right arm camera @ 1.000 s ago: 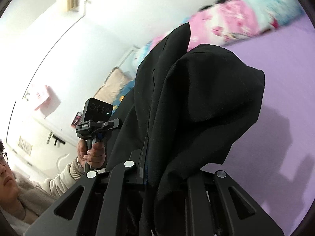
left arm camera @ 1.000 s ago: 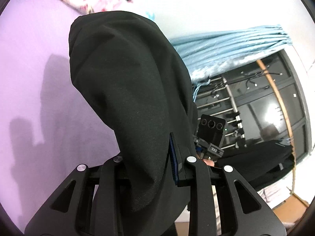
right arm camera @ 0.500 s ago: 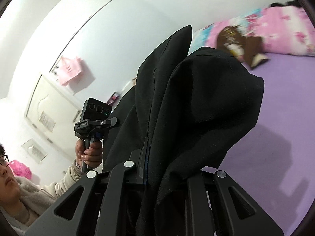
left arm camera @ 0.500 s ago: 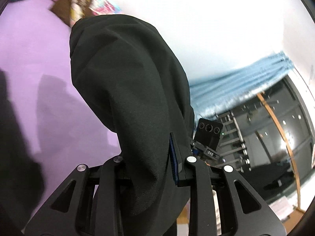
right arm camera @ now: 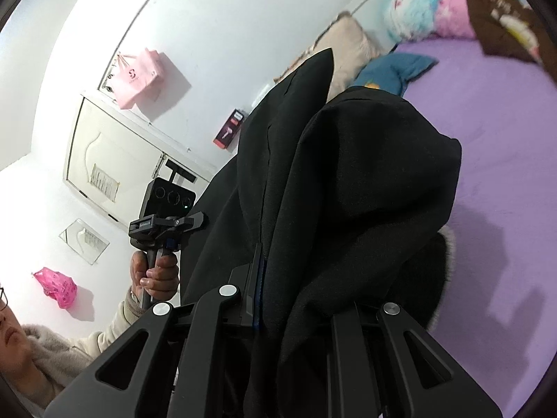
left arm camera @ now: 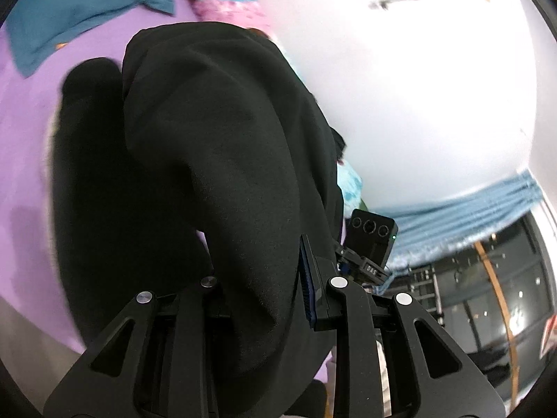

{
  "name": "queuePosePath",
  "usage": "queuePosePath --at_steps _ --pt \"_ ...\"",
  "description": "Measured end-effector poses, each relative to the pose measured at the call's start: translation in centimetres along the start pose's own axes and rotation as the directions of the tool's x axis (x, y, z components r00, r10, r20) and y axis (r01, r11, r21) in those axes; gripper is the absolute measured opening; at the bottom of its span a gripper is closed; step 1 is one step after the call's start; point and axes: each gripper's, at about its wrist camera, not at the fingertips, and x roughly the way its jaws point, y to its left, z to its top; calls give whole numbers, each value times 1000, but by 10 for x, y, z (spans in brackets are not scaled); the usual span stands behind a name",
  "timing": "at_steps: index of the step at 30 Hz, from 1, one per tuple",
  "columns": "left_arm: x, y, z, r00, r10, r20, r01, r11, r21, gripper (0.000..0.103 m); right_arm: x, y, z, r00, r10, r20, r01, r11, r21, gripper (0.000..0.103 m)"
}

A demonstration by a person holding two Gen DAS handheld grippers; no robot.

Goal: Fold large clothes
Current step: 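Lift the folded jacket bundle with both grippers and carry it toward the pillows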

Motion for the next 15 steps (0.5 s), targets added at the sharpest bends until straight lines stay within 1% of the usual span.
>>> queuePosePath --at_steps 2,4,6,9,13,15 --pt "-6 28 6 1000 1 2 -1 1000 -28 23 19 -19 0 1000 11 -9 -11 1000 29 13" --pt "-9 55 11 1000 -20 10 20 998 -54 23 32 -37 -1 1000 27 -1 -27 997 70 13" --pt "-7 72 14 999 -43 19 44 997 -65 25 38 -45 -9 999 43 11 -44 994 95 13" --pt "-5 102 19 995 -88 47 92 991 -93 25 45 -72 -15 999 42 27 -46 986 162 13" --pt "-2 119 20 994 -95 59 100 991 -94 26 56 -86 -14 1000 18 9 -20 983 182 16" --pt "-3 127 20 995 -78 62 84 992 -90 27 58 -86 -17 1000 -2 -4 3 983 183 19"
